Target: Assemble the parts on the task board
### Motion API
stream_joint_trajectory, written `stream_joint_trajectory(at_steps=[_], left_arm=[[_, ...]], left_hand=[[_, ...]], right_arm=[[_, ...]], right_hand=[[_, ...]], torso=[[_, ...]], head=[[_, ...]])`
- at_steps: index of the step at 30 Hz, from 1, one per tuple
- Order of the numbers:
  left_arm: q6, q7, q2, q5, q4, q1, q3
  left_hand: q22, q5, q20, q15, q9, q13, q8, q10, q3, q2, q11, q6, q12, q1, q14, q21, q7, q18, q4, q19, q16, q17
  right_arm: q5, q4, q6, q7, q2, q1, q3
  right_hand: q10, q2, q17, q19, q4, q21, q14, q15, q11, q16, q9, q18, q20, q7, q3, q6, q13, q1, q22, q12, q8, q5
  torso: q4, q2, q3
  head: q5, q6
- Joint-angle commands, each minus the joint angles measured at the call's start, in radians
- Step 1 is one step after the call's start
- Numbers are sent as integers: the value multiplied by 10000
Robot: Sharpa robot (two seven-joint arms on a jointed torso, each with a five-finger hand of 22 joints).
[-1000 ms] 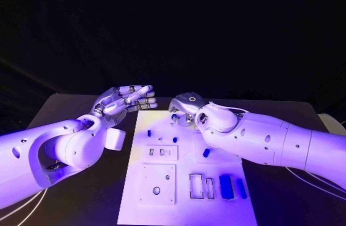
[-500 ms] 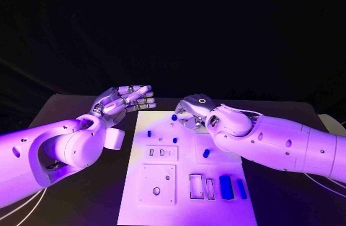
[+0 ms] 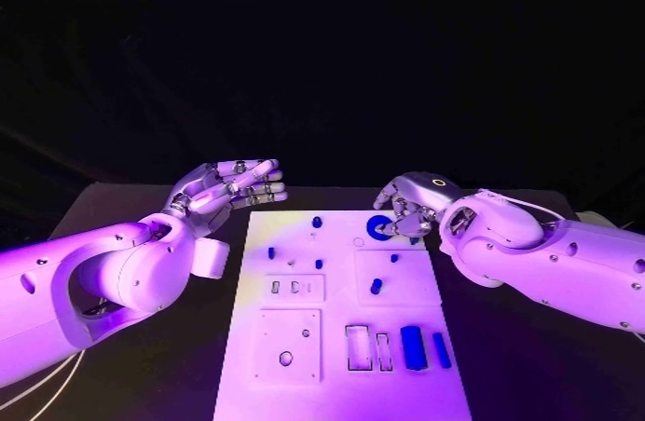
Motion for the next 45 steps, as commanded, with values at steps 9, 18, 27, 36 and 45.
stream_joint_trajectory(at_steps=[9, 18, 27, 36, 45], left_arm=[[130, 23, 121, 25, -83, 14, 3], [123, 22, 125, 29, -101, 13, 2], [128, 17, 125, 30, -97, 13, 2], [128, 8, 139, 30, -109, 13, 2], [114, -1, 143, 30, -107, 13, 2]], left_hand=[[-8, 12, 20, 72, -12, -13, -68, -17, -26, 52, 68, 22, -46, 3, -12, -62, 39, 108, -18, 65, -48, -12], [-8, 12, 20, 72, -12, -13, -68, -17, -26, 52, 68, 22, -46, 3, -12, -62, 39, 108, -18, 65, -48, -12], [-8, 12, 20, 72, -12, -13, -68, -17, -26, 52, 68, 22, -46, 3, -12, -62, 39, 108, -18, 65, -48, -12], [-8, 12, 20, 72, -12, -13, -68, -17, -26, 52, 68, 22, -46, 3, -12, -62, 39, 108, -18, 65, -48, -12], [-16, 12, 19, 72, -10, -11, -83, -10, -30, 59, 67, 31, -62, 23, -8, -64, 38, 109, -41, 73, -72, -15]], right_arm=[[1780, -583, 1226, -374, -39, -2, 8], [1766, -854, 1321, -382, 239, -13, 9], [2134, -1143, 1495, -550, 488, -12, 9], [2187, -1255, 1550, -569, 704, -10, 9], [2161, -1538, 1621, -607, 926, -13, 6]], right_hand=[[168, 377, 1296, 138, 640, 141, 738, 235, 173, 740, 603, -136, 223, 227, -969, -1122, 4654, 565, 1108, 4316, 1265, 261], [424, 407, 1696, 215, 796, 209, 809, 268, 203, 943, 764, -163, 256, 249, -1128, -1374, 5182, 667, 1234, 4758, 1650, 277], [586, 442, 1869, 262, 897, 253, 839, 285, 220, 1027, 834, -180, 272, 263, -1204, -1508, 5472, 682, 1311, 5000, 1832, 287], [553, 446, 1911, 269, 939, 259, 847, 293, 229, 1048, 854, -182, 279, 271, -1238, -1564, 5457, 672, 1323, 4988, 1888, 287], [526, 450, 1917, 258, 978, 247, 846, 302, 238, 1052, 871, -178, 286, 280, -1267, -1625, 5449, 666, 1313, 4980, 1935, 287]], torso=[[-7, -27, 2], [11, -18, -1], [-4, -19, 7], [7, -11, 18], [3, -1, 30]], head=[[5, -29], [-25, -57], [-41, -86], [-38, -106], [-5, -144]])
